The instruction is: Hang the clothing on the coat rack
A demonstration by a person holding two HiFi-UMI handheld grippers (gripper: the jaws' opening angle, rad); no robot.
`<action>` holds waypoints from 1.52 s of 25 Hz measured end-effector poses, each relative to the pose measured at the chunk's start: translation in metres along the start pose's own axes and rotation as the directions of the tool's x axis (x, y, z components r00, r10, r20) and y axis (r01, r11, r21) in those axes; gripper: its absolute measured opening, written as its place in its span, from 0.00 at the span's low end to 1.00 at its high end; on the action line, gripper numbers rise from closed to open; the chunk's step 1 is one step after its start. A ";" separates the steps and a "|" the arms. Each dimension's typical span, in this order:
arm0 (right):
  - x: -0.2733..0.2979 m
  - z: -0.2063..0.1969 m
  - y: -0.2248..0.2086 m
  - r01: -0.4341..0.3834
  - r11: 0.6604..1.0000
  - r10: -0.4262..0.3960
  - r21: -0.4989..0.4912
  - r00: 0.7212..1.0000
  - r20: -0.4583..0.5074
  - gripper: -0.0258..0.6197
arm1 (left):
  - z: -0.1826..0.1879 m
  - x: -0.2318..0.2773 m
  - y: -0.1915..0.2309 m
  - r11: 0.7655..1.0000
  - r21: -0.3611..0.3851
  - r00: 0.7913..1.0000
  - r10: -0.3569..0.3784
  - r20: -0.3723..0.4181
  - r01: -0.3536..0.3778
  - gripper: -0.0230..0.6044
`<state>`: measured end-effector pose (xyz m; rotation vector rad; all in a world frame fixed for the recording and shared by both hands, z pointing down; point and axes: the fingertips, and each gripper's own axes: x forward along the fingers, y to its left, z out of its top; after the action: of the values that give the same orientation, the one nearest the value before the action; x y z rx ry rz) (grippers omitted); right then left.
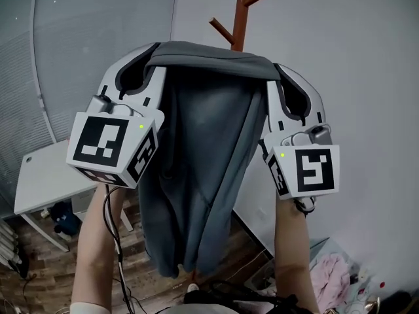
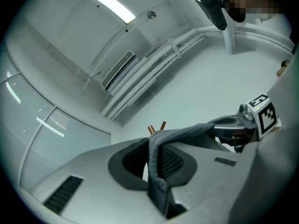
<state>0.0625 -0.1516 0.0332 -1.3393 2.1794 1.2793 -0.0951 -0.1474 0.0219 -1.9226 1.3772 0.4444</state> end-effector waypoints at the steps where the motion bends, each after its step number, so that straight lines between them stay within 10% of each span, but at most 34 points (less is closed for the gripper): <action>1: 0.005 0.000 -0.002 -0.006 1.000 0.006 0.000 1.000 0.014 0.08 | 0.000 0.004 0.003 1.000 0.007 1.000 0.004 0.007 -0.004 0.10; 28: 0.107 -0.006 -0.063 0.022 0.998 -0.012 -0.065 0.989 0.145 0.08 | -0.001 0.146 0.061 0.995 0.055 0.996 -0.088 0.026 0.086 0.10; 38: 0.120 -0.045 -0.068 0.034 0.996 -0.028 -0.081 0.997 0.076 0.08 | -0.054 0.202 0.057 0.981 -0.008 0.976 -0.194 -0.104 0.194 0.10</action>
<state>0.0632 -0.2683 -0.0526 -1.3278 2.0686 1.3987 -0.0798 -0.3322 -0.0914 -2.0799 1.2374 0.2518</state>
